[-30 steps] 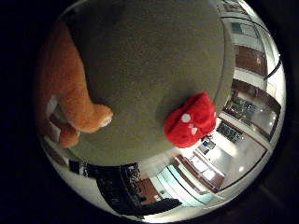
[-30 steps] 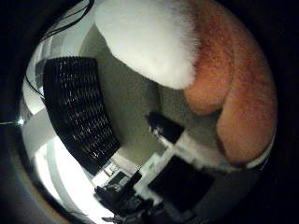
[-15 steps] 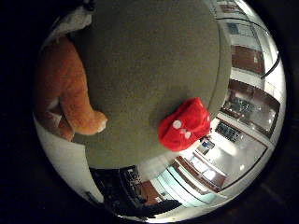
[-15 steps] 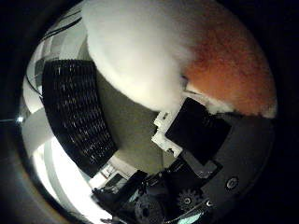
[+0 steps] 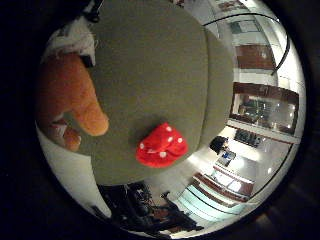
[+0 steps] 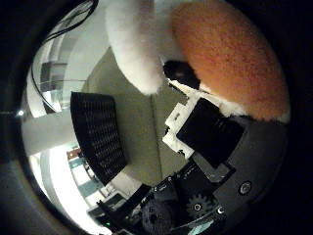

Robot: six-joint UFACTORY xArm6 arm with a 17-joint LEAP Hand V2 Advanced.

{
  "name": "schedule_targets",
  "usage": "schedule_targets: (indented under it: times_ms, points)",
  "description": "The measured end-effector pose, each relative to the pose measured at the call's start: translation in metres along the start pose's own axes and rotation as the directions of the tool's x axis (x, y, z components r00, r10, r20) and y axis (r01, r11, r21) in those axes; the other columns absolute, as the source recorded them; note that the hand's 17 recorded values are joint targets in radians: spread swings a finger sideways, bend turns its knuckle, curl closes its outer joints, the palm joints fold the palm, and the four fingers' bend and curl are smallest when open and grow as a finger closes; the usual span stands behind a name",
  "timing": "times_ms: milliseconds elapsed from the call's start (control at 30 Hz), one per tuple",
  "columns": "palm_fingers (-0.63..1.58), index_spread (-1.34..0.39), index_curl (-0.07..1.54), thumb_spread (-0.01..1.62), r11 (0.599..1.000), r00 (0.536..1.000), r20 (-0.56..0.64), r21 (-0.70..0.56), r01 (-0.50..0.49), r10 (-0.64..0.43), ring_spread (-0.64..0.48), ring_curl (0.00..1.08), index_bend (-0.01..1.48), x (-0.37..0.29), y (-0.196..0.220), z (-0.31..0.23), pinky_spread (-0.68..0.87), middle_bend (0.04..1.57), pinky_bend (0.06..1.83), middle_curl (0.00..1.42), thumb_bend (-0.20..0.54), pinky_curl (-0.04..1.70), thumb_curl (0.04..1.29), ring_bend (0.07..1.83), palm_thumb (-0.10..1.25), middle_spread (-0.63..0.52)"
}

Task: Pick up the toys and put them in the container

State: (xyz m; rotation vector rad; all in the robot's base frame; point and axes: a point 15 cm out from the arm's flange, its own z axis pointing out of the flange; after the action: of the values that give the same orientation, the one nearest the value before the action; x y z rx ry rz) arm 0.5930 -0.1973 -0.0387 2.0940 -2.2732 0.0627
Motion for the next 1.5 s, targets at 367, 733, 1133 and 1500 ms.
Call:
schedule_targets:
  times_ms: [367, 733, 1133, 1500]
  points:
    - [1.09, -0.24, 0.85, 1.01, 0.999, 1.0, -0.004, -0.042, 0.018, -0.019, -0.26, 0.88, 1.11, -0.016, 0.033, -0.113, -0.19, 1.26, 1.45, 0.86, -0.014, 0.78, 0.65, 1.28, 1.07, -0.16]
    - [1.09, -0.24, 0.85, 0.99, 0.994, 0.993, -0.019, -0.003, 0.113, -0.113, -0.27, 0.91, 1.11, -0.071, 0.078, -0.238, -0.19, 1.27, 1.42, 0.85, -0.014, 0.82, 0.7, 1.26, 1.06, -0.16]
    - [1.1, -0.25, 0.85, 0.97, 0.96, 0.96, -0.014, 0.016, 0.281, -0.281, -0.27, 0.92, 1.12, -0.174, 0.116, -0.307, -0.2, 1.28, 1.4, 0.85, -0.014, 0.85, 0.73, 1.26, 1.04, -0.16]
    - [1.11, -0.25, 0.84, 0.97, 0.908, 0.908, -0.017, 0.031, 0.419, -0.418, -0.27, 0.93, 1.12, -0.282, 0.145, -0.323, -0.2, 1.28, 1.39, 0.84, -0.013, 0.86, 0.75, 1.25, 1.05, -0.15]
